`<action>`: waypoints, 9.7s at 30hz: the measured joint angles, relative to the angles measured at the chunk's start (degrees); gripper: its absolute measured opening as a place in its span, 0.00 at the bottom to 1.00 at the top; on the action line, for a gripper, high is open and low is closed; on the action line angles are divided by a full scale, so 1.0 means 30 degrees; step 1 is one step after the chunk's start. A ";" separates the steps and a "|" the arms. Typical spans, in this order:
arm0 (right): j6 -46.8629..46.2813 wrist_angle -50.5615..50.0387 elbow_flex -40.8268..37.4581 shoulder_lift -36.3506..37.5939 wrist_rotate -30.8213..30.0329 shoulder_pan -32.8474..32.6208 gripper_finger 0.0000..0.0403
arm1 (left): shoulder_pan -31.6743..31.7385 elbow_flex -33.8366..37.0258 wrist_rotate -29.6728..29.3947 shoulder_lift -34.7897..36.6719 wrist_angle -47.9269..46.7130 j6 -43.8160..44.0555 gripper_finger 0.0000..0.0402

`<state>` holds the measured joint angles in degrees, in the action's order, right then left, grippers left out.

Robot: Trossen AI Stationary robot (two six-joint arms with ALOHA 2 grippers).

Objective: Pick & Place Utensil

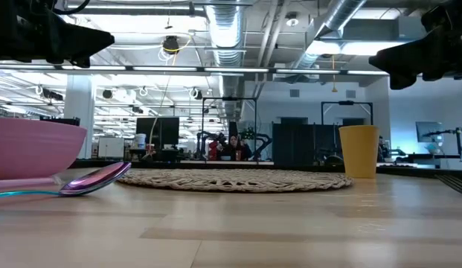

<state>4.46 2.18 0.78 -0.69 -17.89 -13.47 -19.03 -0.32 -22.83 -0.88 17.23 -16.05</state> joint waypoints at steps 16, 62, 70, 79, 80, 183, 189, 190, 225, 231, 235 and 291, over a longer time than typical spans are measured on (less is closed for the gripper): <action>0.0002 0.0004 -0.0002 0.0000 0.0001 0.0000 0.25 | 0.0004 0.0000 0.0000 0.0002 0.0000 0.0000 0.16; 0.0002 0.0004 -0.0001 0.0000 -0.0006 0.0000 0.25 | 0.0007 0.0000 0.0000 0.0005 0.0000 0.0000 0.16; 0.0002 0.0004 0.0001 0.0000 -0.0001 0.0002 0.25 | 0.0003 0.0000 0.0080 -0.0002 0.0281 0.0000 0.16; 0.0002 0.0004 -0.0002 -0.0003 0.0002 0.0000 0.25 | -0.0007 -0.0002 0.0204 -0.0002 0.0305 0.1787 0.16; 0.0002 0.0004 -0.0002 -0.0003 -0.0001 0.0002 0.25 | -0.0007 -0.0007 0.0281 -0.0002 0.0368 0.1902 0.16; 0.0504 0.5585 1.0329 -2.1456 0.0519 0.4925 0.61 | -0.4073 -1.1322 0.6087 -1.8828 -1.9875 2.0997 0.09; 0.0512 0.5782 1.0329 -2.1449 0.0519 0.4925 0.61 | -0.4073 -1.2247 0.5188 -1.8825 -1.9936 2.0853 0.04; 0.0512 0.5803 1.0329 -2.1449 0.0519 0.4925 0.61 | -0.4073 -1.2589 0.5086 -1.8835 -1.9800 2.0536 0.03; 0.0526 0.6488 1.0315 -2.1442 0.0519 0.4925 0.61 | 0.0683 -2.2564 0.5245 -3.0668 -1.4506 0.4865 0.03; 0.0519 0.6479 1.0308 -2.1442 0.0519 0.4925 0.61 | 0.0705 -2.2547 0.5333 -3.1307 -1.4085 0.4677 0.05; 0.0519 0.6466 1.0308 -2.1442 0.0519 0.4918 0.61 | 0.0721 -2.2374 0.5253 -3.1287 -1.4019 0.4677 0.05; 0.0500 0.6460 1.0308 -2.1442 0.0514 0.4918 0.61 | -0.2930 -1.5242 0.3327 -2.0924 -1.4917 1.6826 0.39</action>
<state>5.96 21.56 31.70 -65.01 -16.35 1.28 -27.82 -46.04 -12.85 -63.65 -27.52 34.42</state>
